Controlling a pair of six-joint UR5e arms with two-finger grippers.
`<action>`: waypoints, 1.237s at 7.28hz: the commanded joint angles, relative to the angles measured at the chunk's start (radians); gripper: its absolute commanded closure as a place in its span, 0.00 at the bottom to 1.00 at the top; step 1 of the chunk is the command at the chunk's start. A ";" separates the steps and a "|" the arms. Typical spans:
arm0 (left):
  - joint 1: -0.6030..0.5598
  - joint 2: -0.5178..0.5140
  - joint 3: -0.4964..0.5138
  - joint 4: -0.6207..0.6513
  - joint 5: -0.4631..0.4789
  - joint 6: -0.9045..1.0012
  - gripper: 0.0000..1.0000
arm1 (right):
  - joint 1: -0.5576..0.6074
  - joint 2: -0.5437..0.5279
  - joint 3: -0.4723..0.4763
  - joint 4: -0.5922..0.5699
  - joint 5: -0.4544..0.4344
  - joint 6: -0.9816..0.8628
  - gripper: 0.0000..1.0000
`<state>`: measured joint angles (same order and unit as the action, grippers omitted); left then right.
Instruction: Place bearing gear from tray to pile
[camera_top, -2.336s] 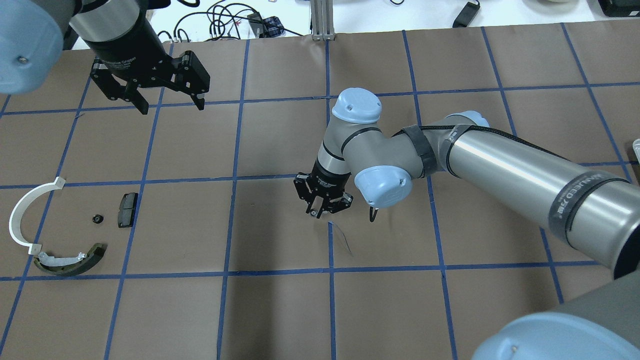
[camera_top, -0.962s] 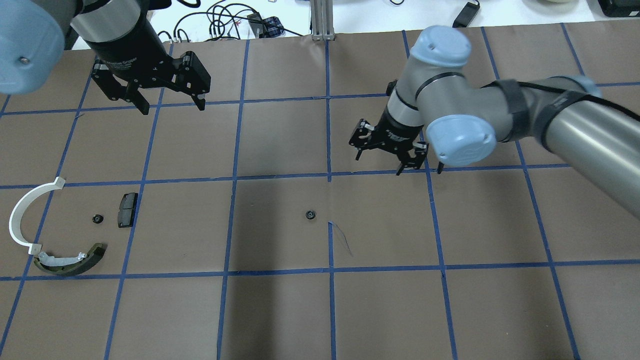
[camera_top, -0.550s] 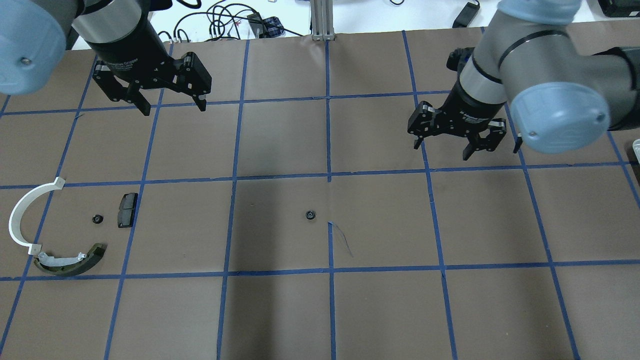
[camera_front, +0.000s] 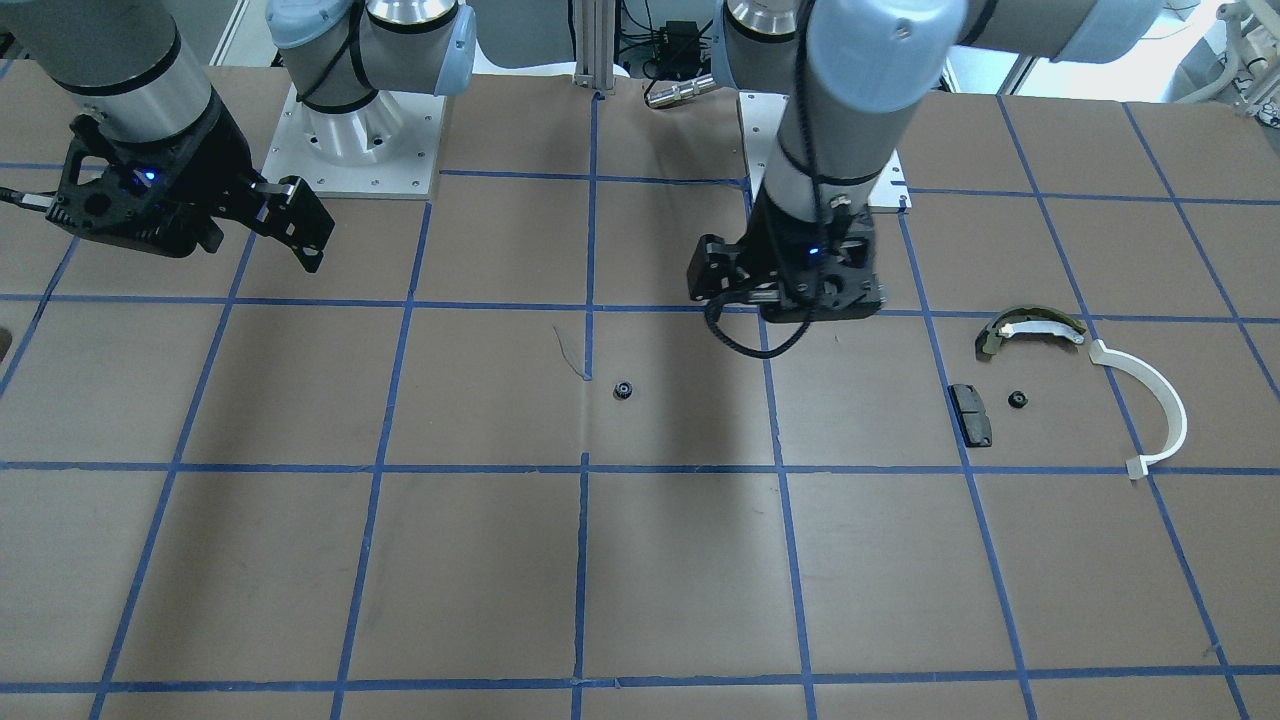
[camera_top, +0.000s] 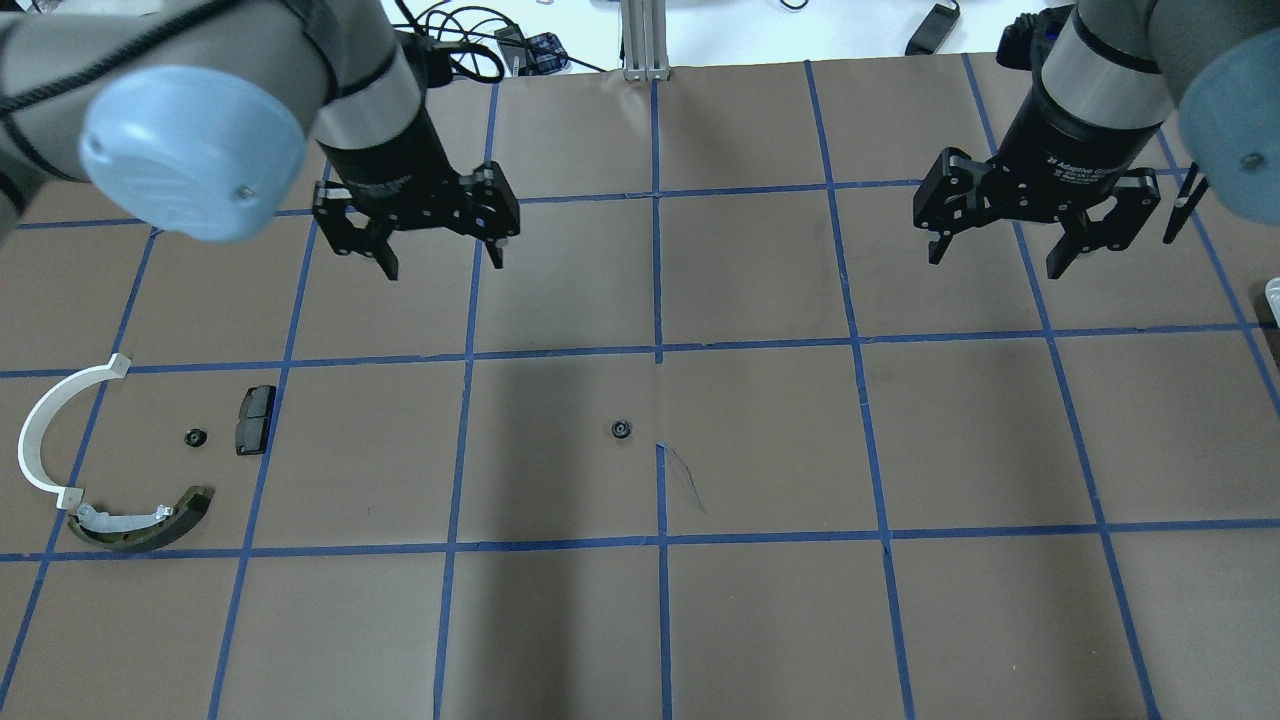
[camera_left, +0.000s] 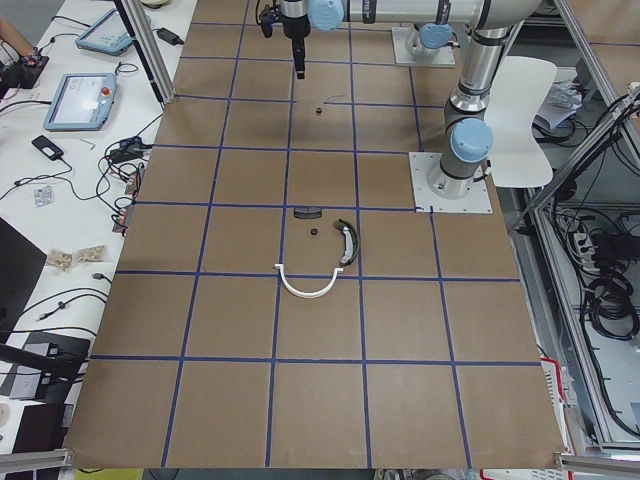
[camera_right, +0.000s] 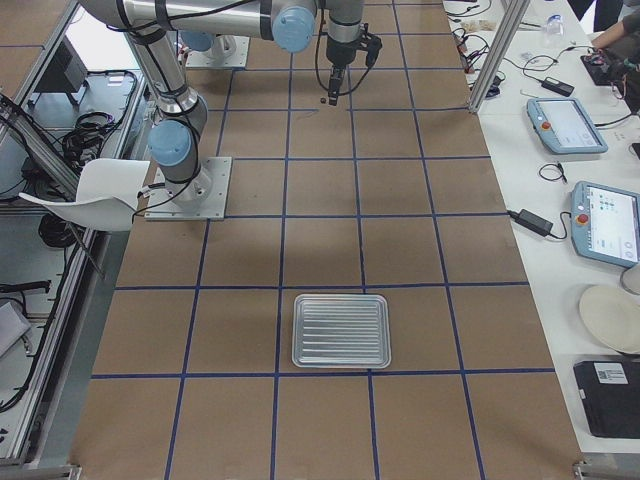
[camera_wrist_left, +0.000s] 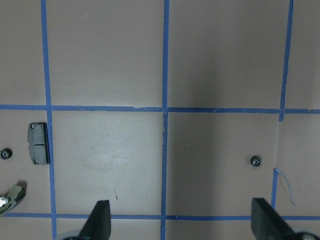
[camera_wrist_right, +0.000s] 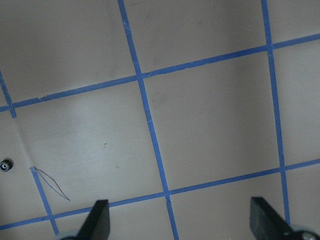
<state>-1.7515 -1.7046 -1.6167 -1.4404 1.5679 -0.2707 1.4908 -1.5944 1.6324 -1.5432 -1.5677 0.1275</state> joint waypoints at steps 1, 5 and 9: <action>-0.127 -0.050 -0.238 0.315 0.001 -0.143 0.00 | 0.011 0.008 -0.012 0.008 0.018 -0.005 0.00; -0.193 -0.188 -0.357 0.581 0.017 -0.205 0.00 | 0.092 0.016 -0.009 0.000 0.009 -0.016 0.00; -0.215 -0.273 -0.356 0.701 0.020 -0.196 0.00 | 0.092 0.016 -0.003 -0.003 0.008 -0.017 0.00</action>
<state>-1.9642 -1.9639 -1.9702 -0.7484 1.5874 -0.4696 1.5830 -1.5784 1.6287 -1.5455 -1.5564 0.1179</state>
